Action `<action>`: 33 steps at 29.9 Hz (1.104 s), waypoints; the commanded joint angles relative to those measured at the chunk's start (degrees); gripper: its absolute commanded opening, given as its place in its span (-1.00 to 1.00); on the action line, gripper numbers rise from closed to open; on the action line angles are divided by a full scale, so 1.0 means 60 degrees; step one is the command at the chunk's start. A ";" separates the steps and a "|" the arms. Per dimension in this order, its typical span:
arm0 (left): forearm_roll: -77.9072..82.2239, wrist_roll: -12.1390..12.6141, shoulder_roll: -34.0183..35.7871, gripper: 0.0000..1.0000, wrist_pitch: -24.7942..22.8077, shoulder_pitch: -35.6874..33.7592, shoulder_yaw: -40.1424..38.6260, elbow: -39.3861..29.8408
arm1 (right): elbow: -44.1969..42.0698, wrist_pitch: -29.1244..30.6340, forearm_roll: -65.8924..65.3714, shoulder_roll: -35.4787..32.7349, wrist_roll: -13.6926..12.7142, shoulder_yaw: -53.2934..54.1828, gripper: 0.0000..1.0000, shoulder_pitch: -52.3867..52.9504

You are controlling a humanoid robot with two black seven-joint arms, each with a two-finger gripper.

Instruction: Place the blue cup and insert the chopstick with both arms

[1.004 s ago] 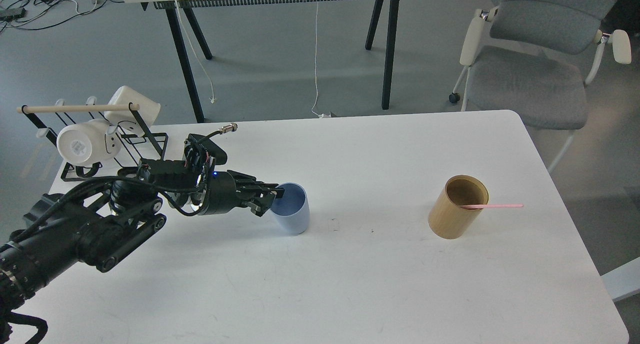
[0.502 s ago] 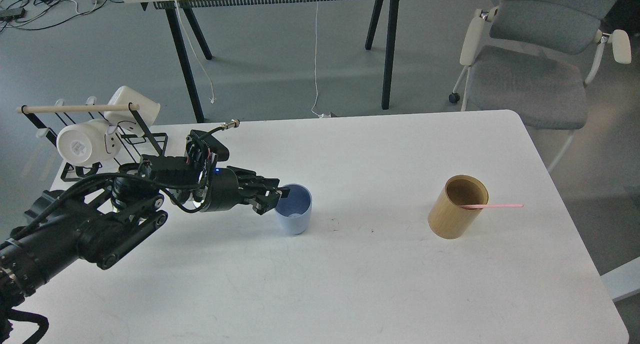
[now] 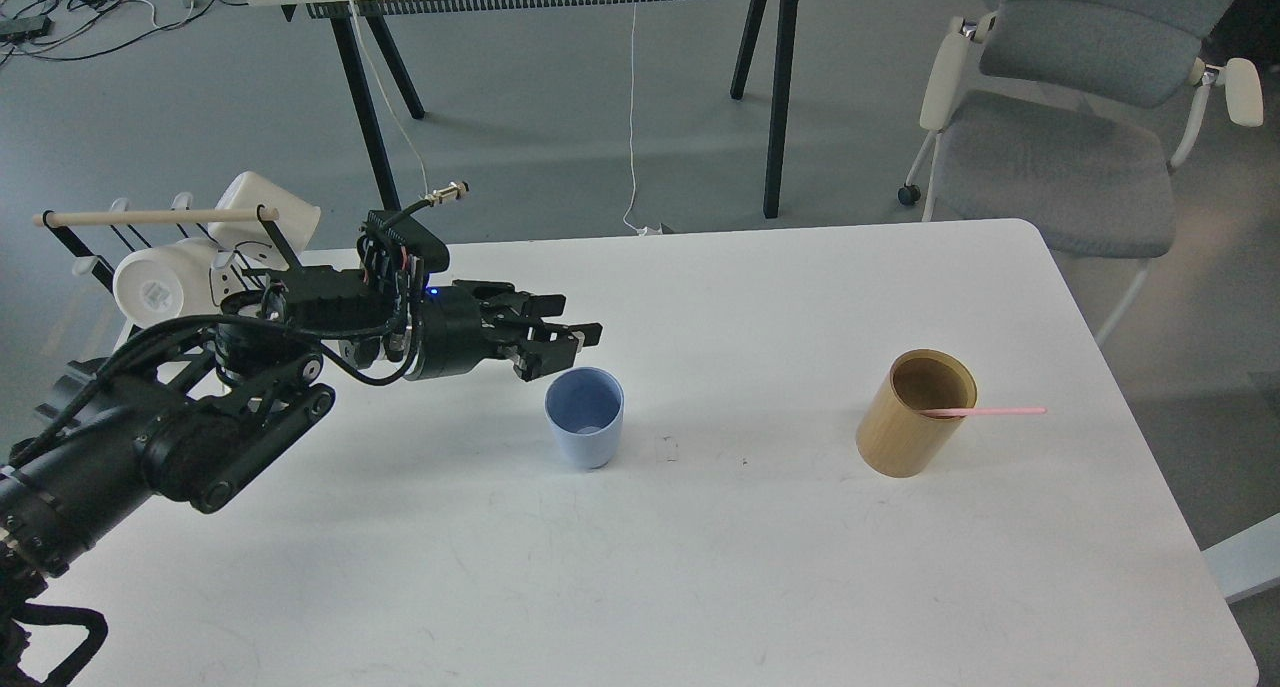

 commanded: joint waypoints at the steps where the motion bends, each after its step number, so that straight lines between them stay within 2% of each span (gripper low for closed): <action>1: 0.0000 0.0000 0.0001 0.32 -0.0464 0.0021 -0.0821 -0.0310 | 0.1071 -0.0001 -0.1502 -0.0783 0.0019 0.0165 0.98 0.0252; 7: 0.0000 0.0000 0.0074 0.32 -0.0597 0.0255 -0.2052 -0.0677 | 0.4071 -0.0001 -0.3950 -0.2554 0.0027 0.0298 0.98 0.0297; 8: 0.0000 0.0000 0.0088 0.32 -0.0641 0.0357 -0.2199 -0.0691 | 0.4657 -0.0386 -0.4461 -0.2818 0.0027 0.0225 0.98 0.0297; 10: -0.0482 0.0000 0.0147 0.32 -0.0787 0.0533 -0.2332 -0.0706 | 0.5626 -0.1935 -0.5385 -0.3185 0.0027 -0.0081 0.98 0.0253; 13: -0.3903 0.0000 0.0249 0.32 -0.1118 0.0738 -0.2303 -0.0735 | 0.6755 -0.4847 -0.6791 -0.3333 0.0027 -0.1178 0.98 0.0253; 15: -0.5810 0.0000 0.0279 0.34 -0.1118 0.0914 -0.2273 -0.0852 | 0.7035 -0.6927 -0.7742 -0.3318 0.0027 -0.2100 0.98 0.0253; 18: -0.7602 0.0000 0.0279 0.35 -0.1118 0.1163 -0.2303 -0.0911 | 0.7007 -0.9334 -0.9267 -0.3304 0.0027 -0.3623 0.98 0.0253; 23: -0.7987 0.0000 0.0177 0.36 -0.1118 0.1442 -0.2288 -0.0911 | 0.6963 -0.9334 -1.0062 -0.3172 0.0027 -0.5982 0.98 0.0224; 26: -0.7987 0.0000 0.0089 0.37 -0.1118 0.1516 -0.2215 -0.0911 | 0.6803 -0.9334 -1.0149 -0.2719 0.0027 -0.7082 0.98 0.0224; 33: -0.7987 0.0000 0.0088 0.39 -0.1118 0.1545 -0.2185 -0.0911 | 0.6480 -0.9334 -1.0253 -0.2162 0.0027 -0.7744 0.97 0.0122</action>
